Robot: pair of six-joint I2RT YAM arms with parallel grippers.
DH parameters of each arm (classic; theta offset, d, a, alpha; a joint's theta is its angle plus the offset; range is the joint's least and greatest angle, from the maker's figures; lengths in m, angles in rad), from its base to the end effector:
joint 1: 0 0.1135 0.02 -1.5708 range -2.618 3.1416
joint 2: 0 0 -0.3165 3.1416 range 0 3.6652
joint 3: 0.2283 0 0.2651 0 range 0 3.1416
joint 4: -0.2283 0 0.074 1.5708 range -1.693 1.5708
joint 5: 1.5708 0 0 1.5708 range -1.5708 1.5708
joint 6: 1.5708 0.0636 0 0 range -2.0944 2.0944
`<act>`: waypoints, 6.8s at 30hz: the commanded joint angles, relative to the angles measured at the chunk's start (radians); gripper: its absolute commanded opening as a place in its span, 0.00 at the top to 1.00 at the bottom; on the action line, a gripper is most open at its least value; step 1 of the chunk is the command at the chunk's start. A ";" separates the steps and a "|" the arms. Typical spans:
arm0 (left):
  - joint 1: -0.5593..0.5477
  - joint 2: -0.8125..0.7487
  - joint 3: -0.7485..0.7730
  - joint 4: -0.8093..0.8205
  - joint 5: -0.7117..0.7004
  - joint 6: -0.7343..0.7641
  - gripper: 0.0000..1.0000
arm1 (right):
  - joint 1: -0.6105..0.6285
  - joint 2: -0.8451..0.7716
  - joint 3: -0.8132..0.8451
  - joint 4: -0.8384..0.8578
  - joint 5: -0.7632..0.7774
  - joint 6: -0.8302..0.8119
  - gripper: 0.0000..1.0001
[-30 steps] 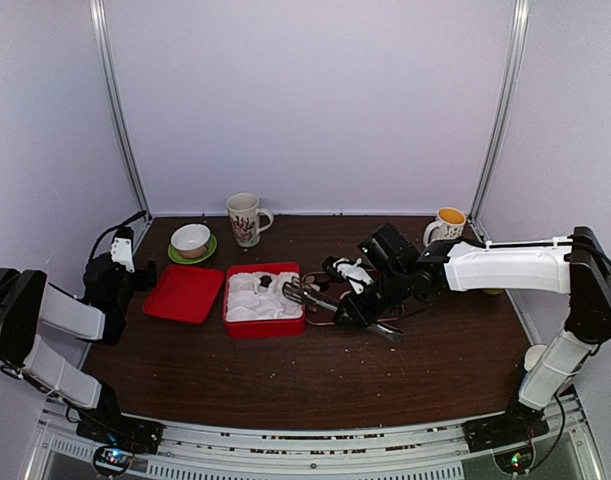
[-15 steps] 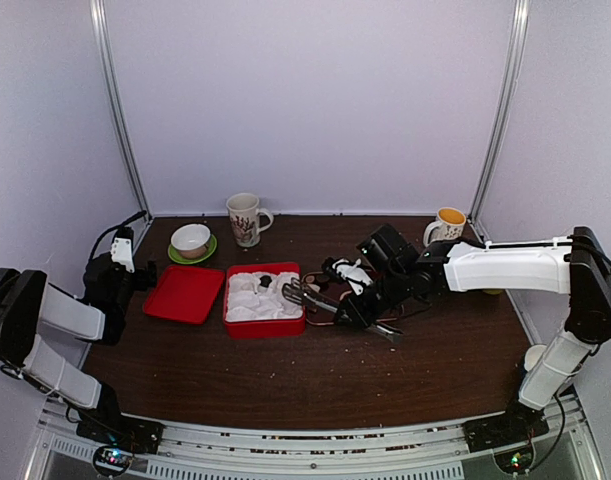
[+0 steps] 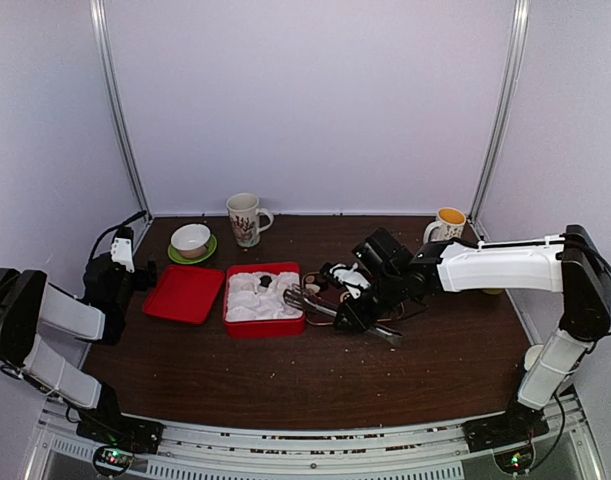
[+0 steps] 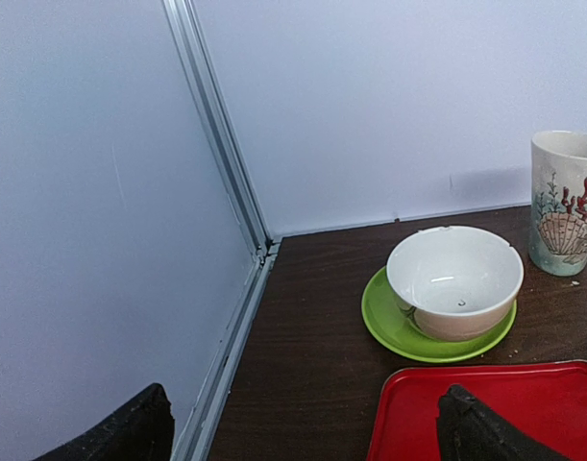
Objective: Pack the chocolate
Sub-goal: Place the fake chocolate in the empty pocket of the box, then pick up the fake chocolate from the plate.
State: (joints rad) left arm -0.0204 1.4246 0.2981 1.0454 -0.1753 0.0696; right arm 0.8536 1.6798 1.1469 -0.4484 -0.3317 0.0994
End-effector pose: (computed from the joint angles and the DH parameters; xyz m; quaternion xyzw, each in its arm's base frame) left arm 0.2754 0.0055 0.2082 -0.0263 0.7343 0.0809 0.6735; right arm 0.2354 0.3014 0.2371 -0.3921 0.8598 0.2718 0.1821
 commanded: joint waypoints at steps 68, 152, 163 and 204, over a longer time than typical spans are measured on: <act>0.007 -0.001 -0.003 0.034 0.009 0.005 0.02 | 0.006 -0.008 0.068 0.054 0.172 0.020 0.64; 0.007 -0.001 -0.001 0.033 0.008 0.004 0.02 | -0.142 -0.222 -0.158 -0.044 0.212 0.159 0.66; 0.007 -0.001 -0.001 0.032 0.008 0.005 0.02 | -0.142 -0.158 -0.131 -0.092 0.189 0.135 0.66; 0.008 -0.001 -0.002 0.032 0.009 0.004 0.02 | -0.077 0.094 0.082 -0.159 0.130 0.014 0.55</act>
State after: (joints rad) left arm -0.0204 1.4246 0.2981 1.0451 -0.1753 0.0696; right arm 0.7731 1.7576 1.1919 -0.5915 -0.2424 0.1150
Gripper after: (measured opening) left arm 0.977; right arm 0.454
